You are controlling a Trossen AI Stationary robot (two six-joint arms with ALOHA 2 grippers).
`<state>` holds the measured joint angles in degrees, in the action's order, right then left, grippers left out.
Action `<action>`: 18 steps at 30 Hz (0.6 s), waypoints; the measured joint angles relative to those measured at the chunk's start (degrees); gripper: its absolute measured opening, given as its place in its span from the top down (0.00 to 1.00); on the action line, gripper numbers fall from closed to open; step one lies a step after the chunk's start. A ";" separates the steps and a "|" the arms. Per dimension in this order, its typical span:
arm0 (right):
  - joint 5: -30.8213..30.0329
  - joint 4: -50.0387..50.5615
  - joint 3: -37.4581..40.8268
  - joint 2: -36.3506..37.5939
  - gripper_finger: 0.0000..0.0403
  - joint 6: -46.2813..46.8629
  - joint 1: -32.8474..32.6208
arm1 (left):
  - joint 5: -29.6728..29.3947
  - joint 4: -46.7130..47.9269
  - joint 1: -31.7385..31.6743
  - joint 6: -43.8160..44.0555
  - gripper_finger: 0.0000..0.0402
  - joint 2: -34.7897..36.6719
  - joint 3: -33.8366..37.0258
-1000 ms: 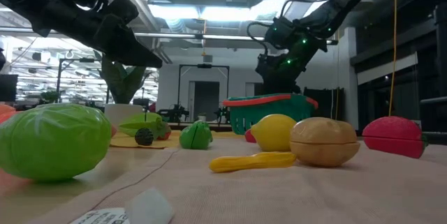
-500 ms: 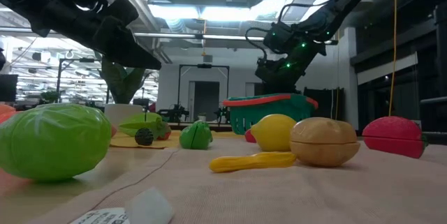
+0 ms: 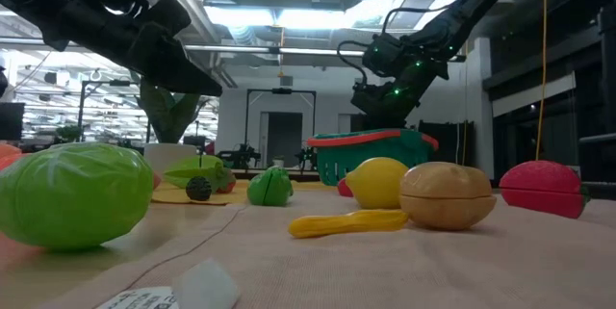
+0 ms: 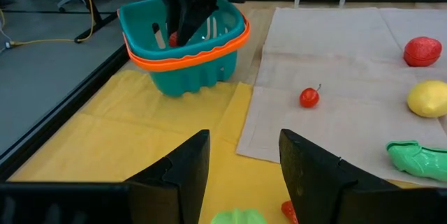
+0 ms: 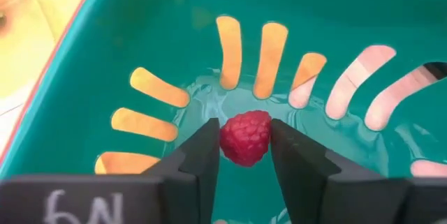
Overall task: Pick and placing Produce into tupperware
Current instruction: Put the top right strawberry into the basket, then put the starfruit into the basket
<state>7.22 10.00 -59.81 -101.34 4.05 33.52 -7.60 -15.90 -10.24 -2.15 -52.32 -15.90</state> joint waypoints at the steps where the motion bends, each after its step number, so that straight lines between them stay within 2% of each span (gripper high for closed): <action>1: 0.00 -0.03 0.00 0.00 0.64 0.00 0.02 | -0.02 0.00 0.00 0.02 0.59 0.00 0.00; 8: -0.02 -1.04 0.00 0.00 0.58 0.00 0.00 | -0.02 0.00 0.00 0.00 0.59 -0.01 0.00; 15: -0.04 -1.96 -1.16 0.97 0.60 2.84 0.11 | -0.01 0.00 0.00 0.00 0.59 -0.01 0.00; 18: 0.15 0.69 -1.99 1.91 0.61 -0.27 0.11 | -0.01 0.00 0.00 0.00 0.59 -0.01 0.00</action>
<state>7.37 10.69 -61.80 -99.43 3.79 33.63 -7.61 -15.90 -10.24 -2.15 -52.32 -15.90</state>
